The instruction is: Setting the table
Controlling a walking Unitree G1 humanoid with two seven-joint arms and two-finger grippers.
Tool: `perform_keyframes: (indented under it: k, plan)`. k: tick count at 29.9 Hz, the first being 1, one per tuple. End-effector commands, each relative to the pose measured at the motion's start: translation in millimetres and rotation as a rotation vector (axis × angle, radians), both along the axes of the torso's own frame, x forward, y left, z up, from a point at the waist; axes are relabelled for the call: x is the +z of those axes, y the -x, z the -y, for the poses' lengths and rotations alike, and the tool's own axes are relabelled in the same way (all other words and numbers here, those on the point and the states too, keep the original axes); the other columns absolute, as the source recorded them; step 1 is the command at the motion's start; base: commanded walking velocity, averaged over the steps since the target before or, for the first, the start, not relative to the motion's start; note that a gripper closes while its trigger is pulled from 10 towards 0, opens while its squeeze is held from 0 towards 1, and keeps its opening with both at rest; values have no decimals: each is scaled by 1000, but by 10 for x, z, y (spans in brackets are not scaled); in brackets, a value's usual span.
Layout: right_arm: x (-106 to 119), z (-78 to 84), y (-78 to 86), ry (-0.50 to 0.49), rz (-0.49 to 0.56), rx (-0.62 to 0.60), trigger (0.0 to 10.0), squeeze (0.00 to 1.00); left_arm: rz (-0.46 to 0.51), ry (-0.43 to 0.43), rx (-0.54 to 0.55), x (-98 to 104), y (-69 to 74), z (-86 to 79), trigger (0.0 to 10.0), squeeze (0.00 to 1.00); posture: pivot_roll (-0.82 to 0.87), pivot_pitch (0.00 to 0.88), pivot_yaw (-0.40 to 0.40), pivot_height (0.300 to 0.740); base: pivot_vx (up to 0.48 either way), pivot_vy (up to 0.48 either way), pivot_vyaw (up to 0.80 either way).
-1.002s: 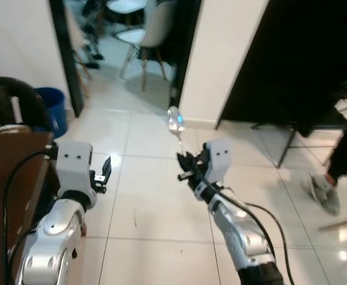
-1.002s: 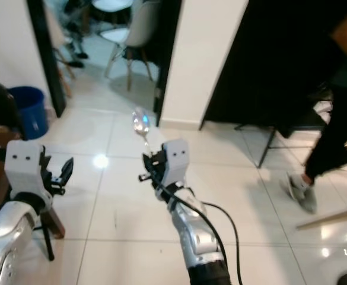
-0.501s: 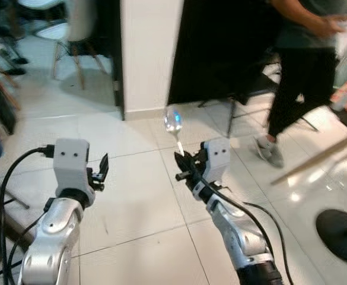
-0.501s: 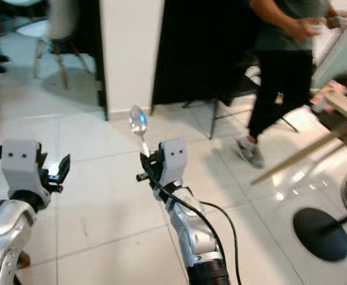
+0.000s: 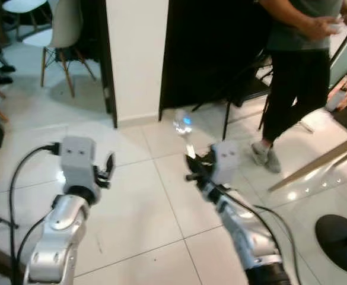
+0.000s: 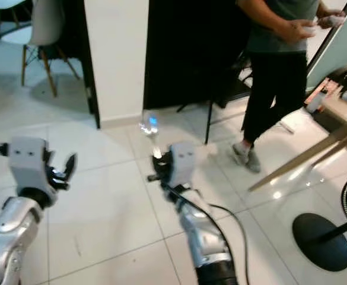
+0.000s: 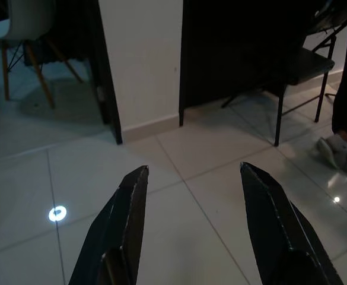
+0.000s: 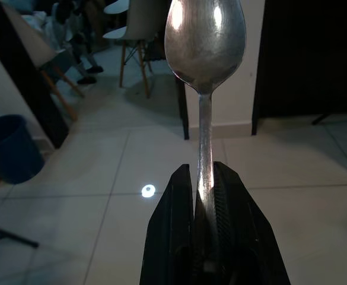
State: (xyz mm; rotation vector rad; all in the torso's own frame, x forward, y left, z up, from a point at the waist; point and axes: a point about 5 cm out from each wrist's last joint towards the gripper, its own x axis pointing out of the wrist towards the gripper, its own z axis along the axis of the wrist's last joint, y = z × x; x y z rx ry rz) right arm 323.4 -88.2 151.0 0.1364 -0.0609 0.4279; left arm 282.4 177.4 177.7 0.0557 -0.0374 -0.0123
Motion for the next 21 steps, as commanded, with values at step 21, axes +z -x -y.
perform_keyframes:
  k: [21]
  plan:
    - [-38,-26,17,1,-16,5,10000,0,-47,15,3,-82,9,2,10000,0,64,63,-4,740,198,0,-800]
